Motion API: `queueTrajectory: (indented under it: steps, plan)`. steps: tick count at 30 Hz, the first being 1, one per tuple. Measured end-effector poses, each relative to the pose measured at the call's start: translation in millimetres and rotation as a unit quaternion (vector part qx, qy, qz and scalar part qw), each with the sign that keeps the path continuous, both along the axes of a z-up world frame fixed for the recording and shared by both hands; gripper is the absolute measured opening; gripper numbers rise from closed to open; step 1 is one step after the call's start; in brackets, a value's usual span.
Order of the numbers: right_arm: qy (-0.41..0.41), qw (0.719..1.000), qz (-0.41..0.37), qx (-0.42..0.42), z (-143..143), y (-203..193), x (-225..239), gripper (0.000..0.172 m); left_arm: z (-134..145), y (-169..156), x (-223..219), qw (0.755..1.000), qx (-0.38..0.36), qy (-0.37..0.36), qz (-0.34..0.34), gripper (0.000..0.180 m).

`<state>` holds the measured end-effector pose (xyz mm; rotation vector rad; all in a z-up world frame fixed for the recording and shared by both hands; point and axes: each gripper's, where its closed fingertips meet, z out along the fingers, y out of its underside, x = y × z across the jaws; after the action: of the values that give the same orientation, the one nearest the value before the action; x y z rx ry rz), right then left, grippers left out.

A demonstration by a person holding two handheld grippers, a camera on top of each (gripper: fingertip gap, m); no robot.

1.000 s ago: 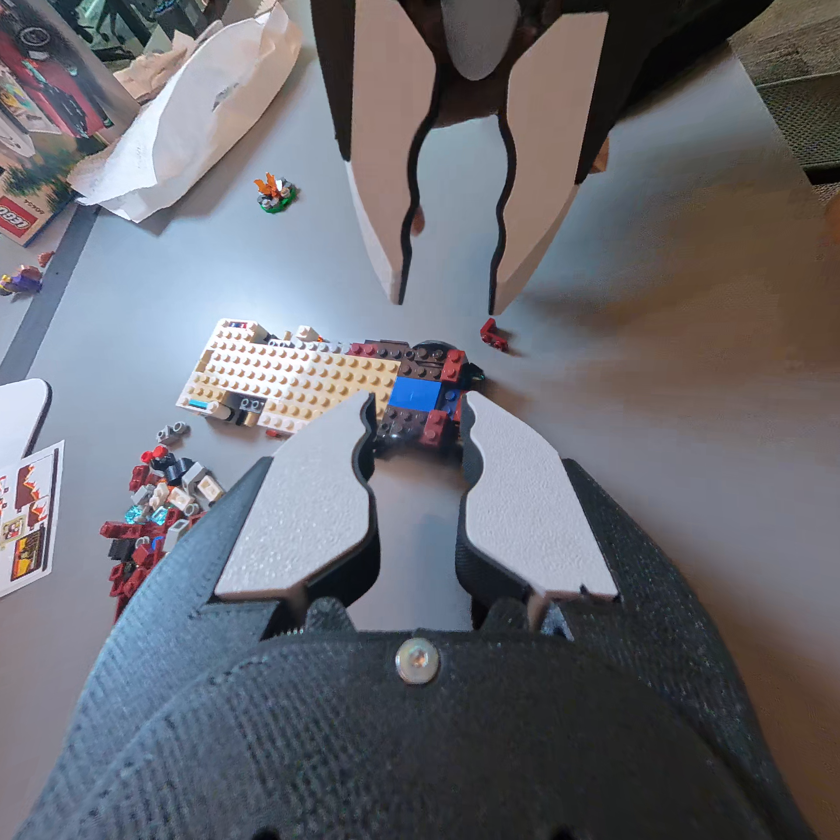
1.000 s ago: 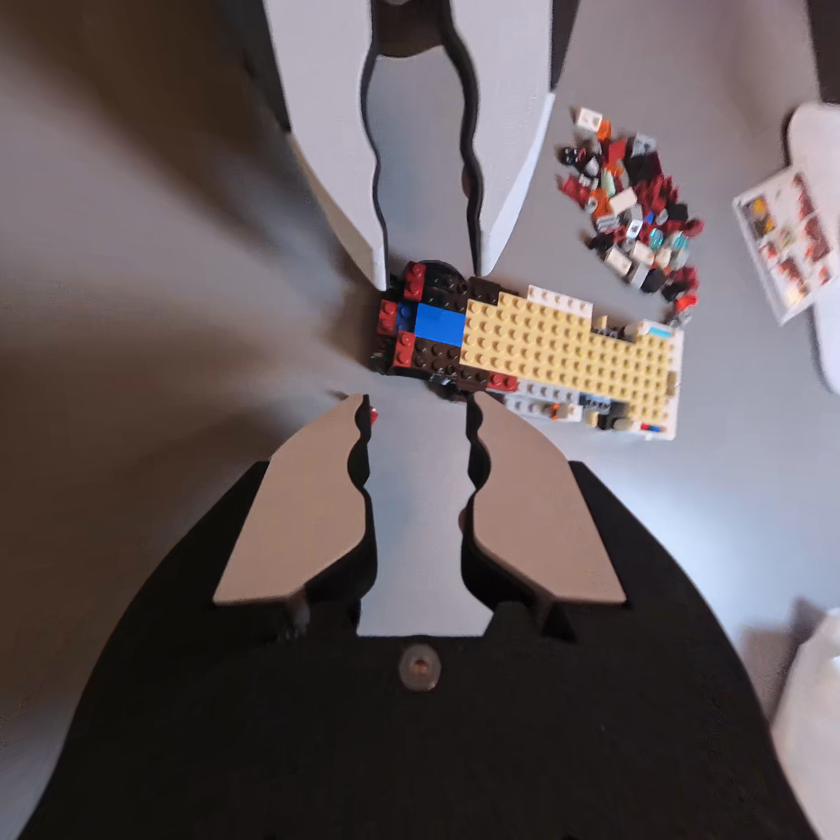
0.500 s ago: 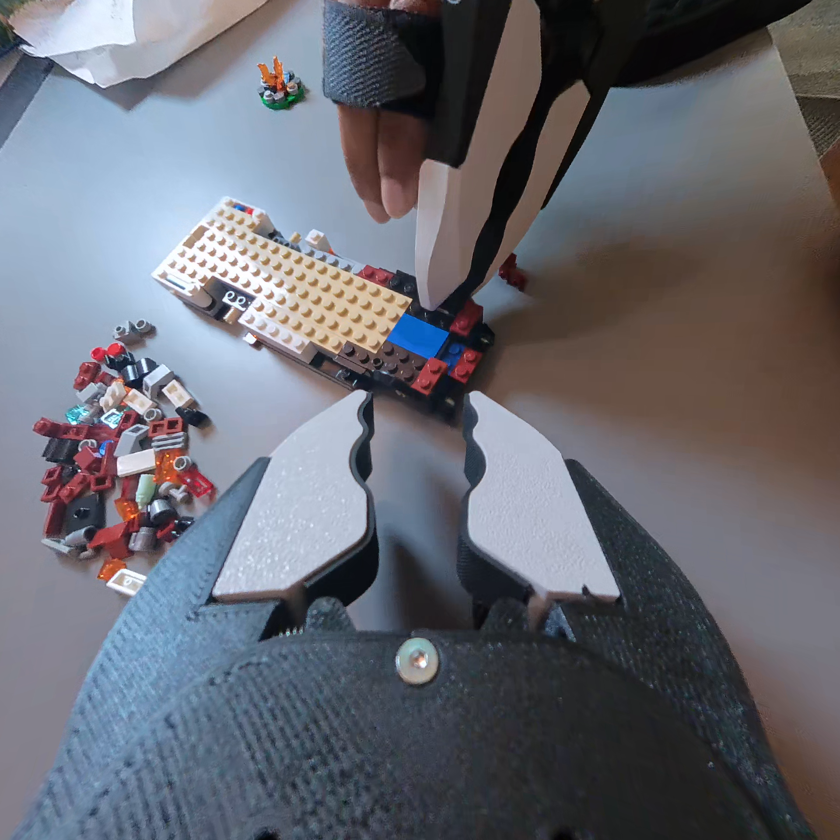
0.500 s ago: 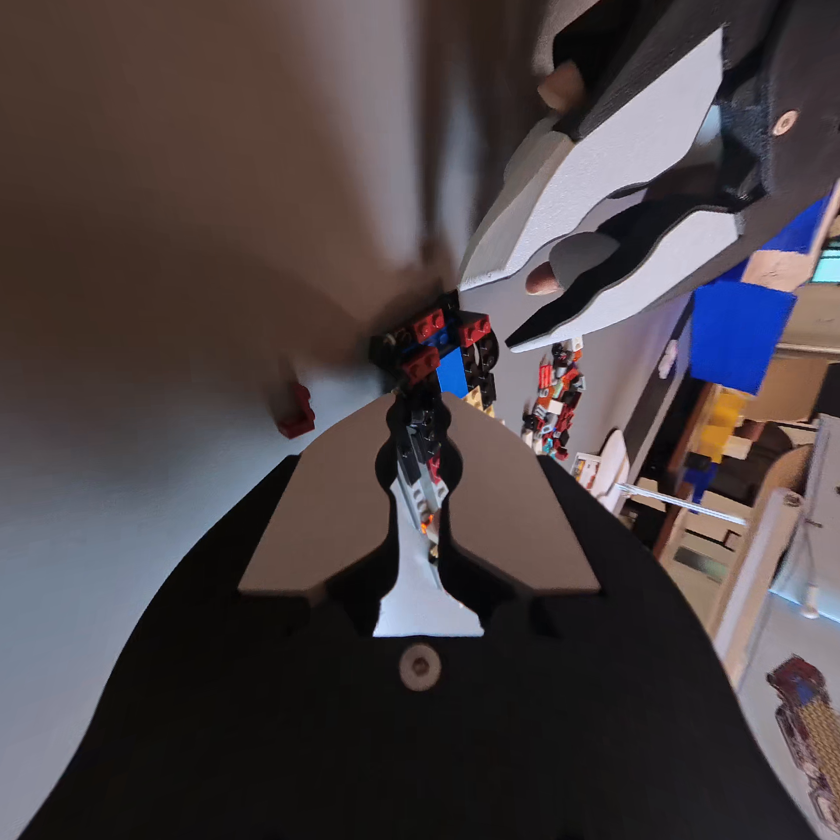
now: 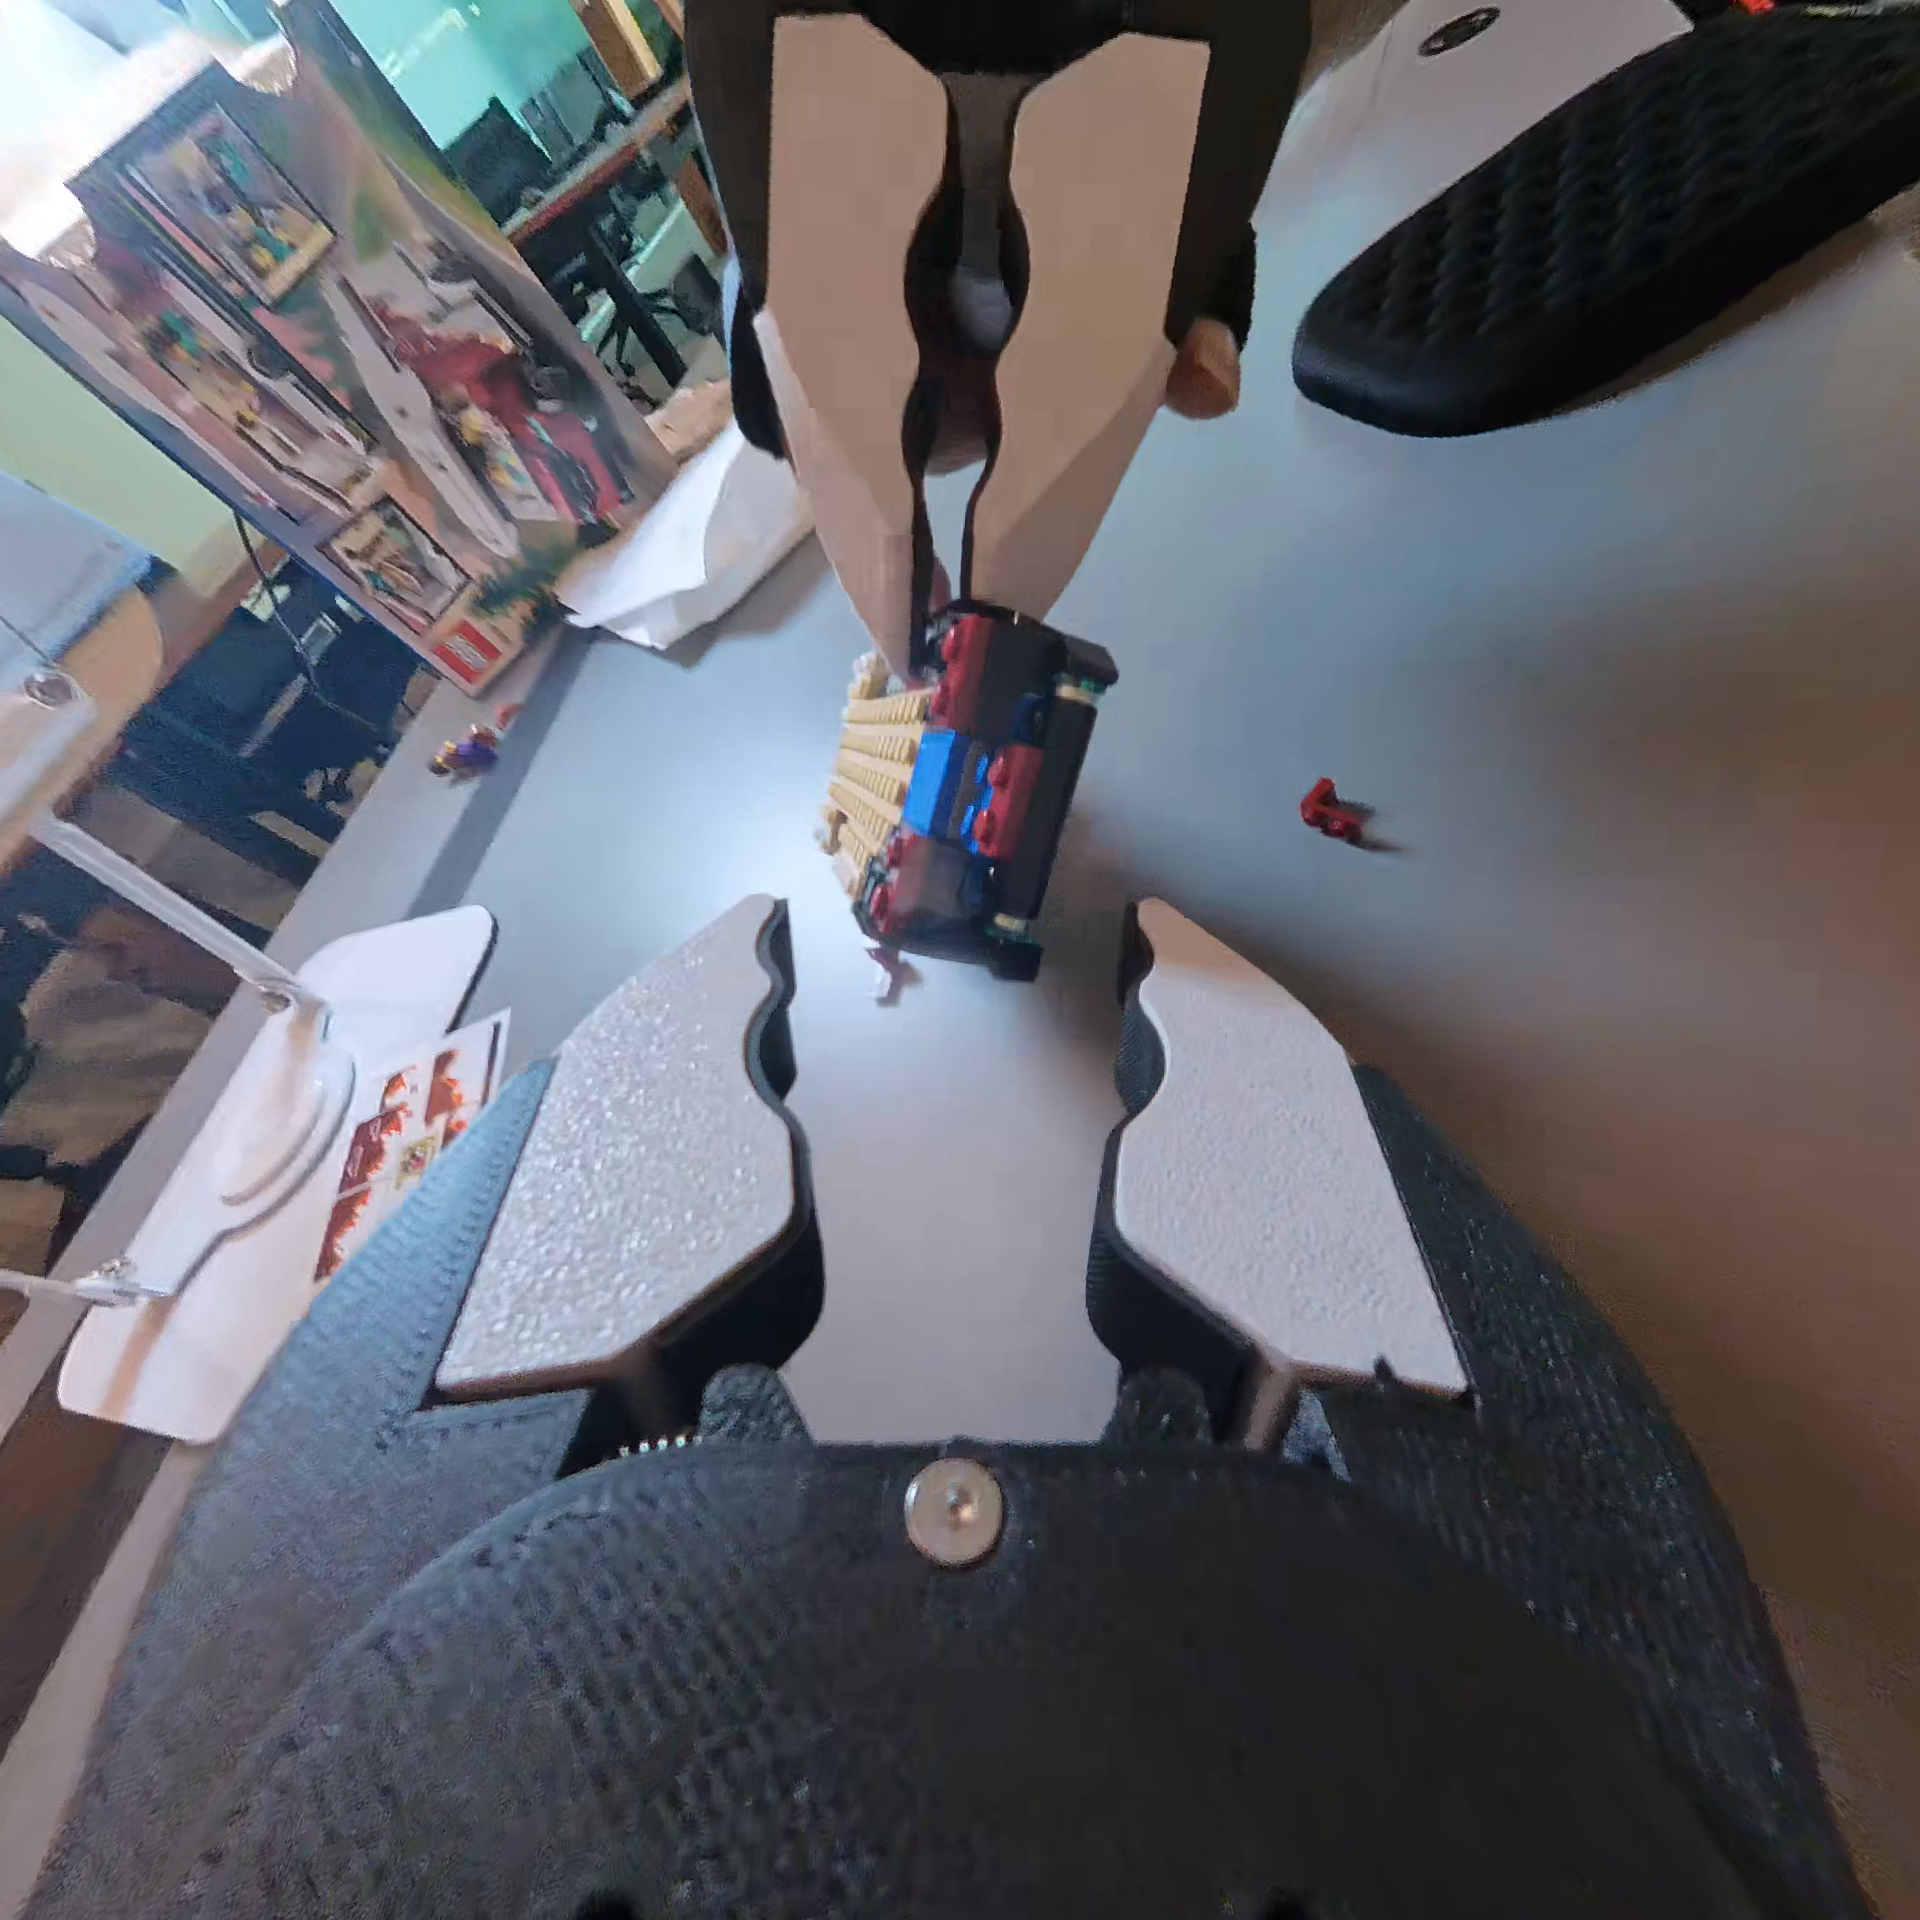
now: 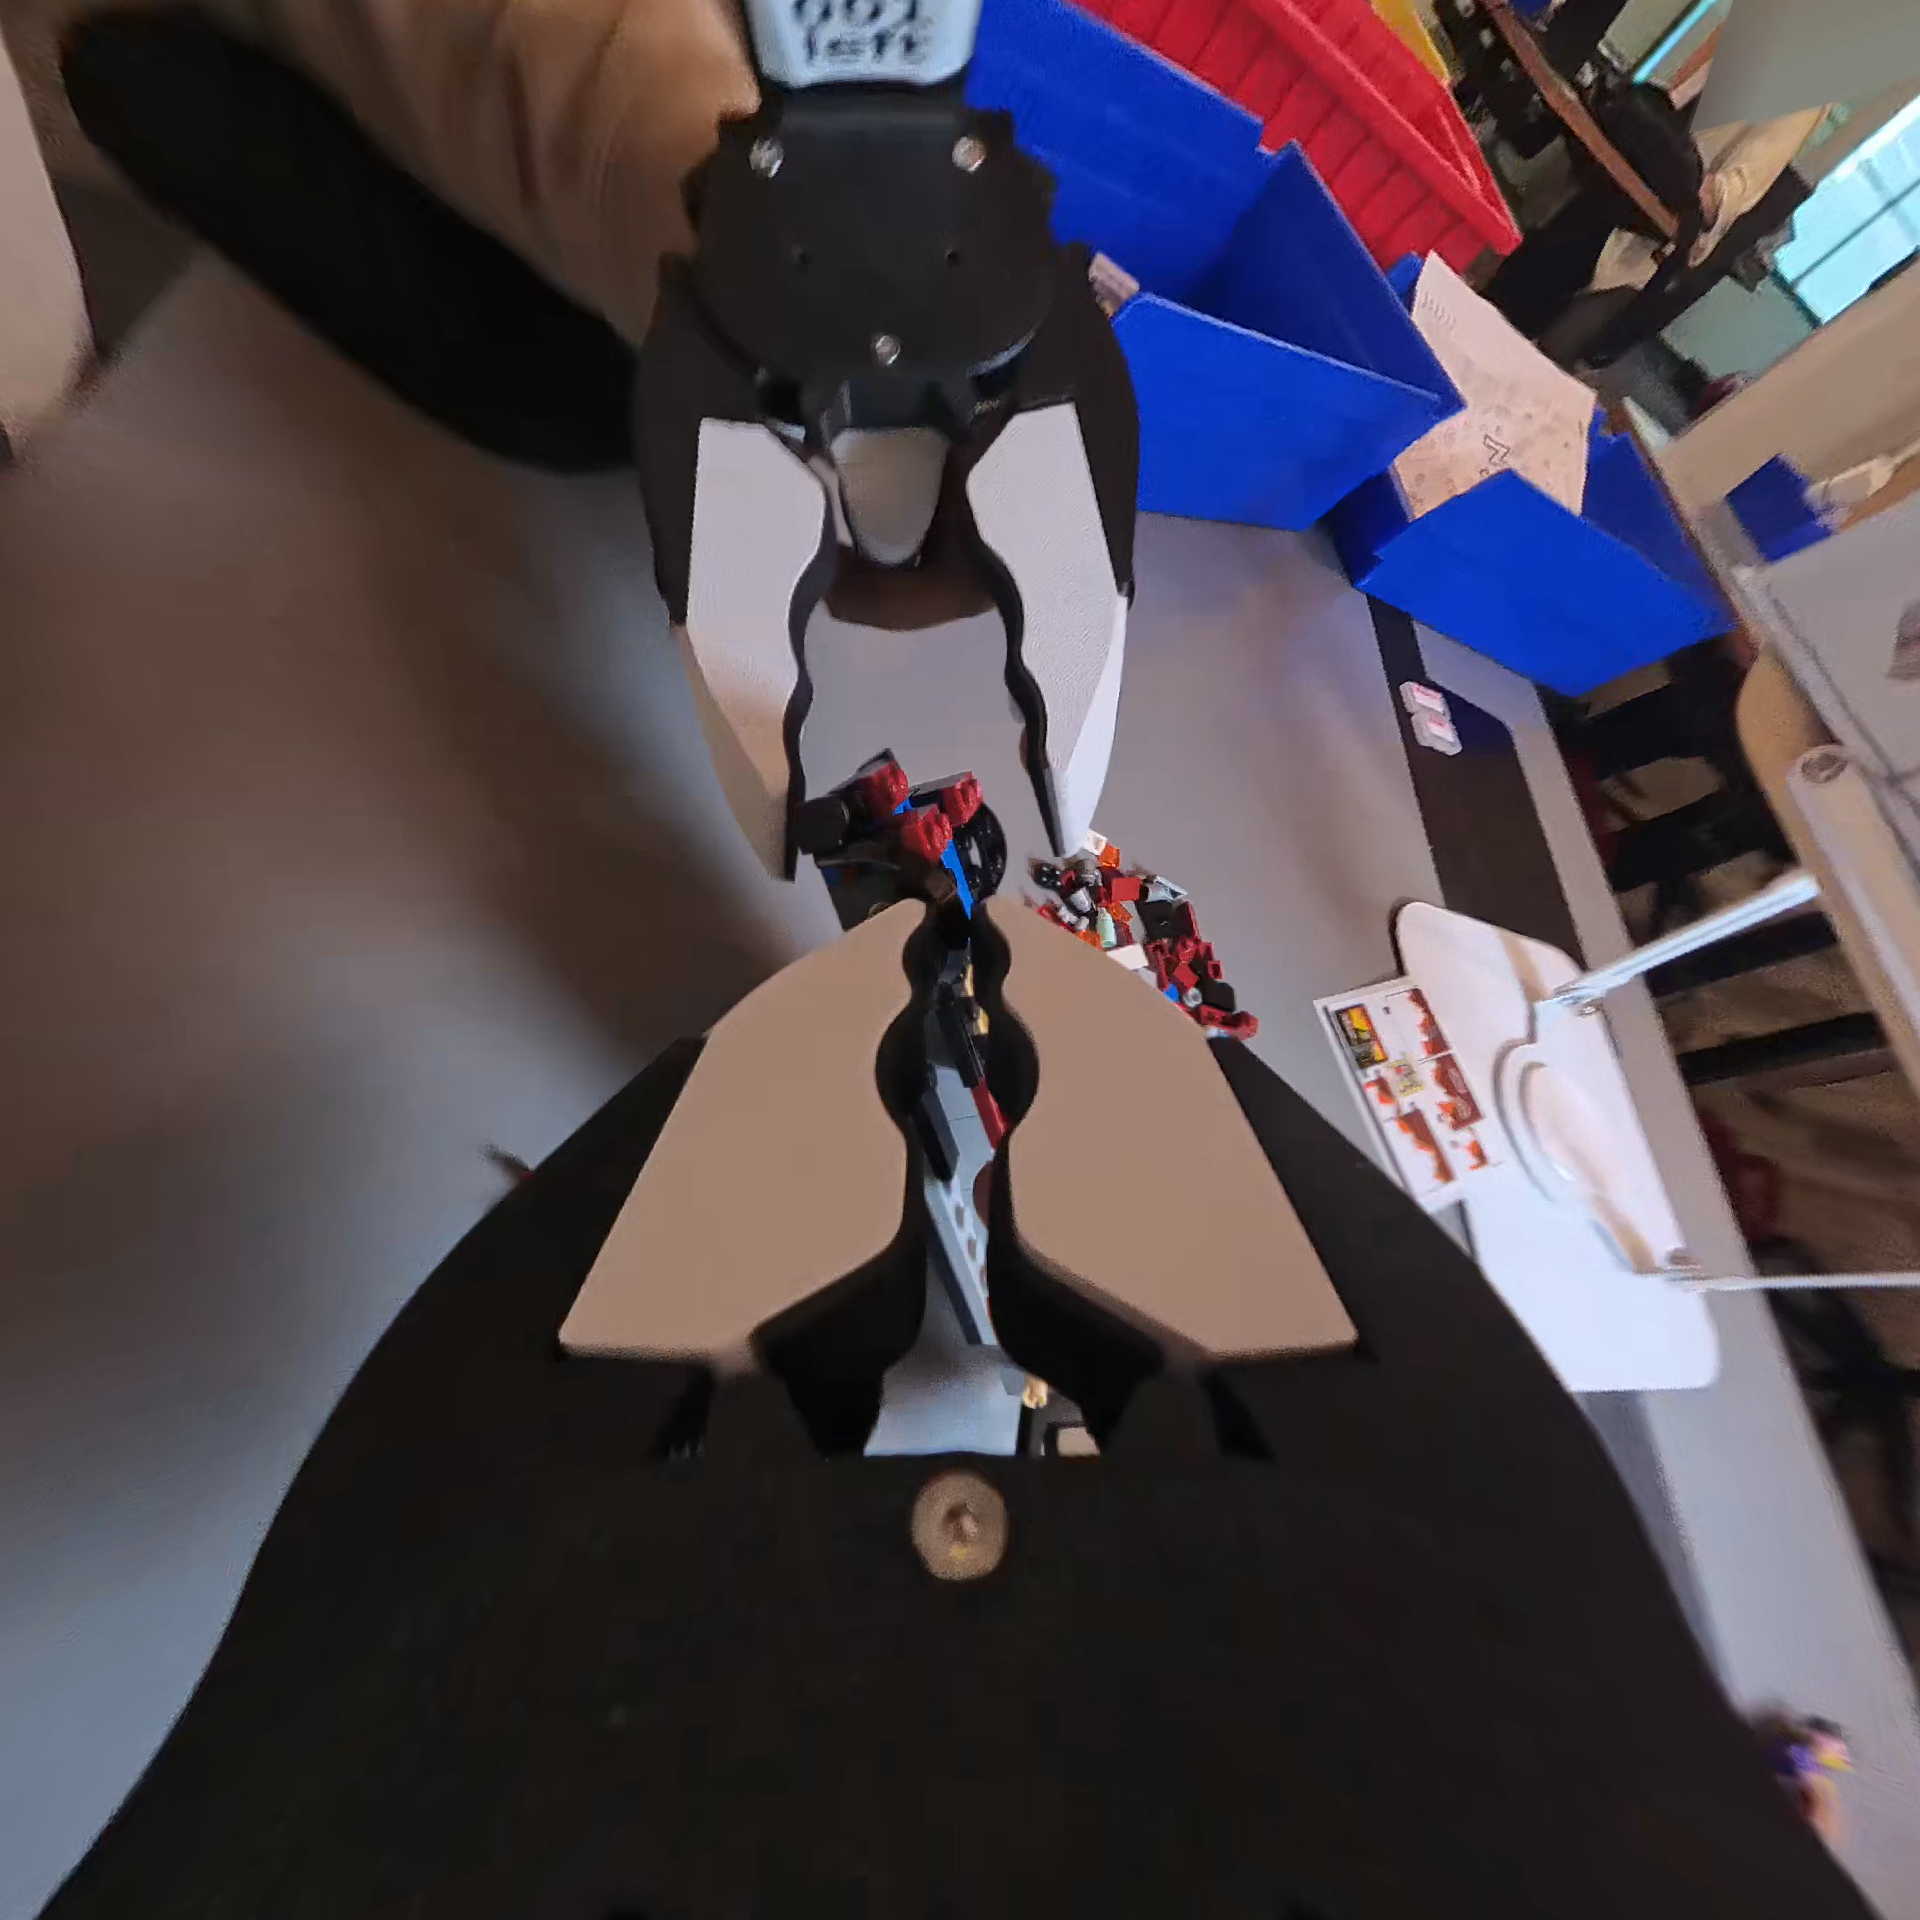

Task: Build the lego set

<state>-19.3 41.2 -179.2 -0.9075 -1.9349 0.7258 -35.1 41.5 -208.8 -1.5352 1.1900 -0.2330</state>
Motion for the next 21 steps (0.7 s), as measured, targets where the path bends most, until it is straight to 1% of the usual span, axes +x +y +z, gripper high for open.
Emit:
queueTrajectory:
  steps: [2, 5, 6, 7, 8, 11, 14, 17, 19, 21]
  plan:
    - [0.008, 0.998, -0.01, -0.068, 10.1, 5.9, 0.9, 0.006, 12.0, 8.3, 7.2, 1.0, 0.014, -0.015, -0.009, 0.059]
    - [0.022, 0.988, -0.02, -0.155, 20.0, 10.8, 5.0, 0.006, 23.7, 17.1, 20.8, 0.999, 0.022, -0.033, -0.034, 0.053]
    - [0.03, 0.984, -0.024, -0.176, 22.6, 12.5, 6.9, 0.006, 28.1, 19.5, 25.2, 0.998, 0.03, -0.039, -0.039, 0.047]
    - [0.035, 0.981, -0.028, -0.191, 24.0, 14.0, 9.2, 0.006, 29.9, 23.1, 28.0, 0.998, 0.035, -0.037, -0.04, 0.038]
    - [0.038, 0.978, -0.031, -0.201, 24.3, 15.8, 11.9, 0.006, 30.8, 26.7, 29.4, 0.998, 0.039, -0.031, -0.04, 0.034]
    - [0.057, 0.971, -0.042, -0.228, 28.9, 21.5, 18.7, 0.006, 36.6, 30.9, 36.5, 0.997, 0.041, -0.04, -0.049, 0.034]
    - [0.071, 0.972, -0.049, -0.218, 32.7, 25.2, 23.4, 0.006, 40.6, 32.6, 41.0, 0.997, 0.029, -0.038, -0.052, 0.033]
    - [0.077, 0.979, -0.044, -0.186, 36.4, 24.7, 27.5, 0.007, 47.1, 28.7, 43.0, 0.997, 0.014, -0.037, -0.06, 0.032]
    - [0.067, 0.984, -0.038, -0.161, 35.5, 23.5, 30.1, 0.017, 53.7, 25.4, 42.1, 0.997, 0.01, -0.041, -0.061, 0.029]
    - [0.067, 0.987, -0.034, -0.142, 36.8, 22.1, 31.3, 0.02, 57.8, 22.9, 39.5, 0.998, 0.005, -0.035, -0.057, 0.028]
